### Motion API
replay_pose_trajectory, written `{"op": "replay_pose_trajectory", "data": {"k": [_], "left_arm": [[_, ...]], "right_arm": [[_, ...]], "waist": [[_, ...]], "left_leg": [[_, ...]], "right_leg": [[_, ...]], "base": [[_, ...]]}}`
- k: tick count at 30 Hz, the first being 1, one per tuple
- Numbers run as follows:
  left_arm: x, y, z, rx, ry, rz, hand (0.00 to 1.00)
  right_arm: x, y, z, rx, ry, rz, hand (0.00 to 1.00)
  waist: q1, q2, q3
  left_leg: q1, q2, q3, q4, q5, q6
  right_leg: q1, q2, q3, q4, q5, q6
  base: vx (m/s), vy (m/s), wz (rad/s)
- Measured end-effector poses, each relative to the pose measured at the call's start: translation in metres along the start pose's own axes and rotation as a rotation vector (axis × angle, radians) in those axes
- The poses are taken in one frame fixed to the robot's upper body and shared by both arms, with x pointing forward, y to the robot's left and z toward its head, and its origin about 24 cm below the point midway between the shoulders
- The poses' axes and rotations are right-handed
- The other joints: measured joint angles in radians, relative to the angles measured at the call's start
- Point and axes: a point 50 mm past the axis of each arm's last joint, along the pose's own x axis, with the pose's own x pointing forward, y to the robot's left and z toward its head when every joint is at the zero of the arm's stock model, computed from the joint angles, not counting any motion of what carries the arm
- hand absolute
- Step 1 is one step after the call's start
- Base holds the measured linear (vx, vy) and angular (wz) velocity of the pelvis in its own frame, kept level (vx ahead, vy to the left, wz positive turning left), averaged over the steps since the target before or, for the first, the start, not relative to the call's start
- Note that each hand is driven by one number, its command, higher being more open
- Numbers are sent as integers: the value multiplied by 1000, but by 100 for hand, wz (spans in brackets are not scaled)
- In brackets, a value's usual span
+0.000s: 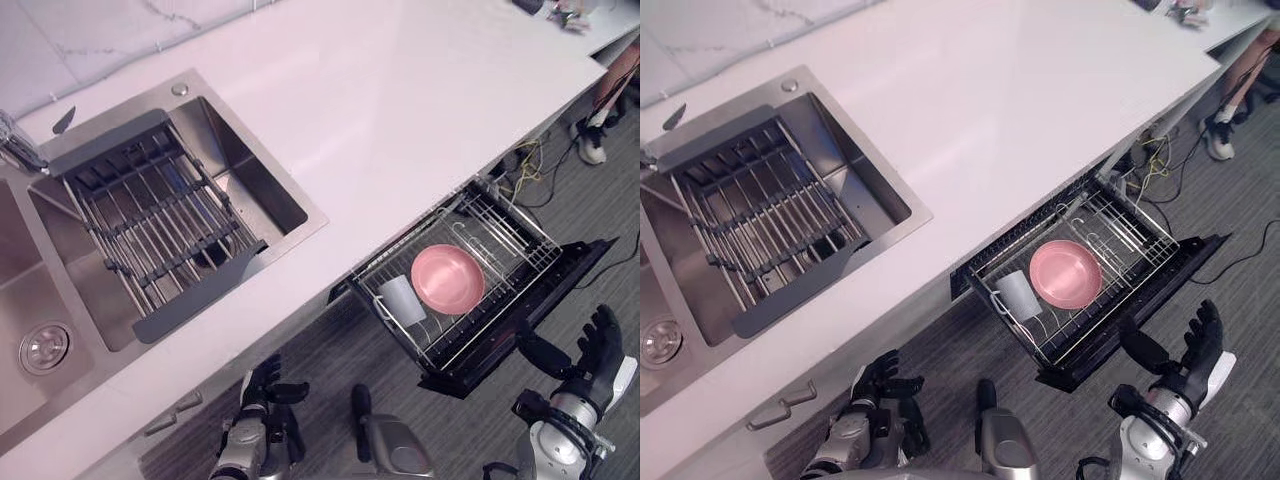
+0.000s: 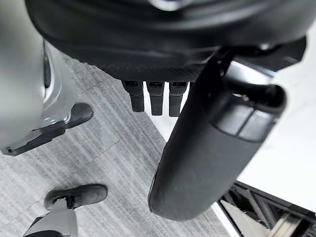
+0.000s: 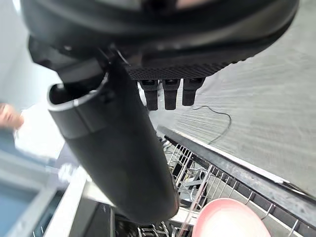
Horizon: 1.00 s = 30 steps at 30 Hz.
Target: Walk over to the sink, pick up the cup, carry it to the dishwasher, place the cup inside the dishwasher, then close the dishwasher door
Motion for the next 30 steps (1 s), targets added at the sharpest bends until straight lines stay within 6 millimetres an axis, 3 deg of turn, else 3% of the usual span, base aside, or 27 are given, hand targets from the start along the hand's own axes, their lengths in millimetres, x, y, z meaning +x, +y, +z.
{"op": "replay_pose_trajectory", "data": {"k": [10, 15, 23, 27, 30], "left_arm": [[-5, 5, -14, -23, 38, 6, 90], [-5, 4, -14, -23, 37, -10, 90], [-5, 3, -12, -13, 32, -19, 90], [-4, 3, -11, -6, 28, -24, 90], [-4, 4, -12, -4, 30, -22, 90]], "right_arm": [[-4, -14, -45, 235, 241, -12, 90], [-3, -14, -52, 296, 278, 12, 90], [3, 14, -55, 349, 304, 159, 90], [2, 42, -56, 372, 330, 274, 90], [1, 47, -63, 392, 365, 280, 90]], "waist": [[-23, 10, -43], [-23, 11, -43], [-22, 21, -36], [-19, 43, -24], [-14, 57, -31]], "left_leg": [[34, 8, 55, 9, -17, 0], [32, 11, 69, 16, -17, -1], [24, 12, 89, 25, -19, 1], [12, 12, 77, 18, -16, 0], [-1, 5, 45, -4, 6, -5]], "right_leg": [[-10, 12, 52, 29, -4, 5], [-27, 15, 67, 50, -9, 5], [-58, 19, 86, 76, -13, 5], [-65, 17, 72, 75, -13, 4], [-64, 12, 41, 61, -9, 2]], "base": [[-36, 6, -16], [-21, -7, -11], [-43, -7, -7], [-3, -6, 6], [37, -28, 24]]}}
